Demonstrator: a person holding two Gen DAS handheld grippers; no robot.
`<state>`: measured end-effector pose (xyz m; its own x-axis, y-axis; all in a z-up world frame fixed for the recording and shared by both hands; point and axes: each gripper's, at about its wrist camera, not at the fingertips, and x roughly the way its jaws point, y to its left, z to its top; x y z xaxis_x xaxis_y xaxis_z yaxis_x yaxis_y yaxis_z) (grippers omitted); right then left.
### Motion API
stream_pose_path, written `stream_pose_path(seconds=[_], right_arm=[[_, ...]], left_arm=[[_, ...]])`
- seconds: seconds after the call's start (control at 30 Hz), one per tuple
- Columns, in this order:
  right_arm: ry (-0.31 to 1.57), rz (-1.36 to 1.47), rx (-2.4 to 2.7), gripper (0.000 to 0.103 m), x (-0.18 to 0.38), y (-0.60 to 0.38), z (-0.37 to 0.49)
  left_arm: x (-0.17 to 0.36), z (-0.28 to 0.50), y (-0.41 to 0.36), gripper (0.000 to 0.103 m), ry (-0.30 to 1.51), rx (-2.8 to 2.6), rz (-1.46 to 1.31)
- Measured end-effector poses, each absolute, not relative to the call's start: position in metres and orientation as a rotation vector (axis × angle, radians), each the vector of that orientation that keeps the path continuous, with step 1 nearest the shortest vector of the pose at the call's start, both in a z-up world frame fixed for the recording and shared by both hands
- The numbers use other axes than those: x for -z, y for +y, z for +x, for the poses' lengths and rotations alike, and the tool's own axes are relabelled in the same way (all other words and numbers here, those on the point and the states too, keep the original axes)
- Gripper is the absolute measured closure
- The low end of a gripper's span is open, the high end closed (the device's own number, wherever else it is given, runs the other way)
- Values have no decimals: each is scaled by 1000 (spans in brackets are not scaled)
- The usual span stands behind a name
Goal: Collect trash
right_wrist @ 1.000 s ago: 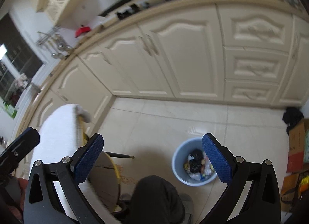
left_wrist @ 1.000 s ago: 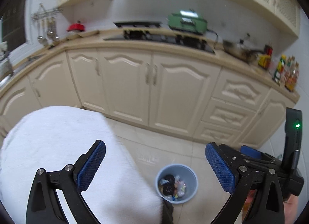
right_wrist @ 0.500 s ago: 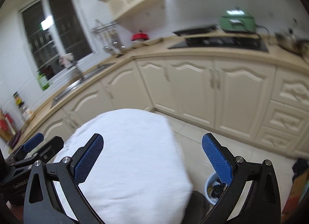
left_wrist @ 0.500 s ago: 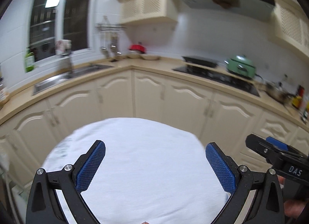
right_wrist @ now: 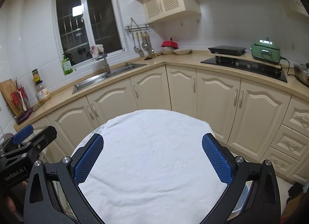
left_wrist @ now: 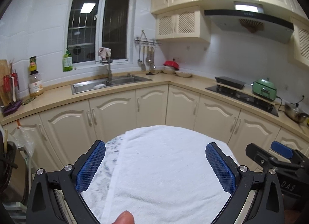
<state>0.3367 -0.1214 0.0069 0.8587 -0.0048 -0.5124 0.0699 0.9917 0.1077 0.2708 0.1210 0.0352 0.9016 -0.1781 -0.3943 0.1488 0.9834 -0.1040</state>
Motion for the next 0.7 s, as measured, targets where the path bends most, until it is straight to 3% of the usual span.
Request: stream_pose_path(seconds=[0.7], right_arm=[[440, 77, 72, 0, 3, -83, 216]], left_arm=[[19, 60, 162, 1, 294, 148, -107]])
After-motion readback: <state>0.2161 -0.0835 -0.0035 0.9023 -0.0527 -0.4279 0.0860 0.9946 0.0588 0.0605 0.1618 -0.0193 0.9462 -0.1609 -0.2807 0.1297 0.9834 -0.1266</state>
